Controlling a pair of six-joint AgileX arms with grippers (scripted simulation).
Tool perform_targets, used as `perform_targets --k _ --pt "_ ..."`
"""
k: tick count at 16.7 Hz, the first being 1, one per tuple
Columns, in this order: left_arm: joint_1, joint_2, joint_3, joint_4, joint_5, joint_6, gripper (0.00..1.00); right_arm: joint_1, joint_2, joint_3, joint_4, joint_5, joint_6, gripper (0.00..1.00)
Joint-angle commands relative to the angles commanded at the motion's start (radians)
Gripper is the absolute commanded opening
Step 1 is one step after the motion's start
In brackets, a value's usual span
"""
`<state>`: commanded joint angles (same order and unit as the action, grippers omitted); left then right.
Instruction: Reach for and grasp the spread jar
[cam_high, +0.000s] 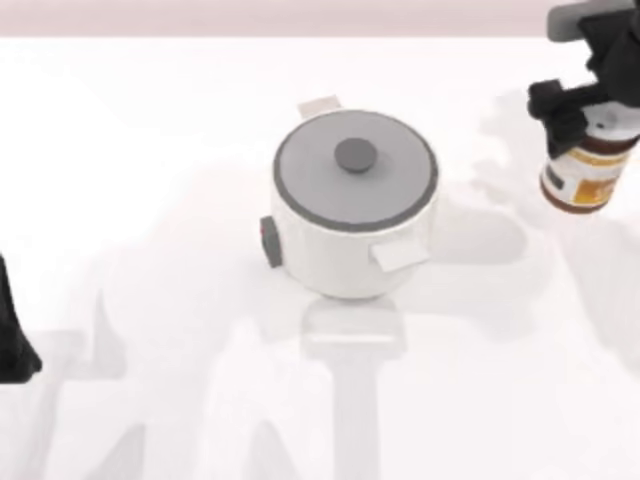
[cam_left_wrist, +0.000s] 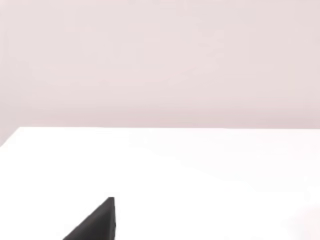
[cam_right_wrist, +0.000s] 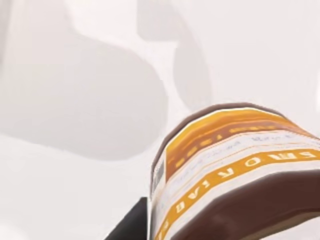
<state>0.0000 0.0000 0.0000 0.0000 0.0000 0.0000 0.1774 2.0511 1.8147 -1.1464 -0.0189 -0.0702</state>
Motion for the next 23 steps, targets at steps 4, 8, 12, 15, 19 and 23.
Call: perform_targets --k 4,8,12,15,19,23 --pt "0.0 0.0 0.0 0.0 0.0 0.0 1.0 0.082 -0.027 -0.091 0.079 0.052 0.27 0.0" --pt "0.0 0.0 0.0 0.0 0.0 0.0 1.0 0.121 -0.034 -0.14 0.111 0.076 0.373 0.0" --pt "0.0 0.0 0.0 0.0 0.0 0.0 1.0 0.116 -0.03 -0.138 0.109 0.073 0.373 0.0" --pt "0.0 0.0 0.0 0.0 0.0 0.0 1.0 0.117 -0.019 -0.167 0.152 0.072 0.373 0.0" --pt "0.0 0.0 0.0 0.0 0.0 0.0 1.0 0.12 0.02 -0.247 0.274 0.076 0.372 0.0" --pt "0.0 0.0 0.0 0.0 0.0 0.0 1.0 0.119 0.024 -0.255 0.283 0.076 0.373 0.0"
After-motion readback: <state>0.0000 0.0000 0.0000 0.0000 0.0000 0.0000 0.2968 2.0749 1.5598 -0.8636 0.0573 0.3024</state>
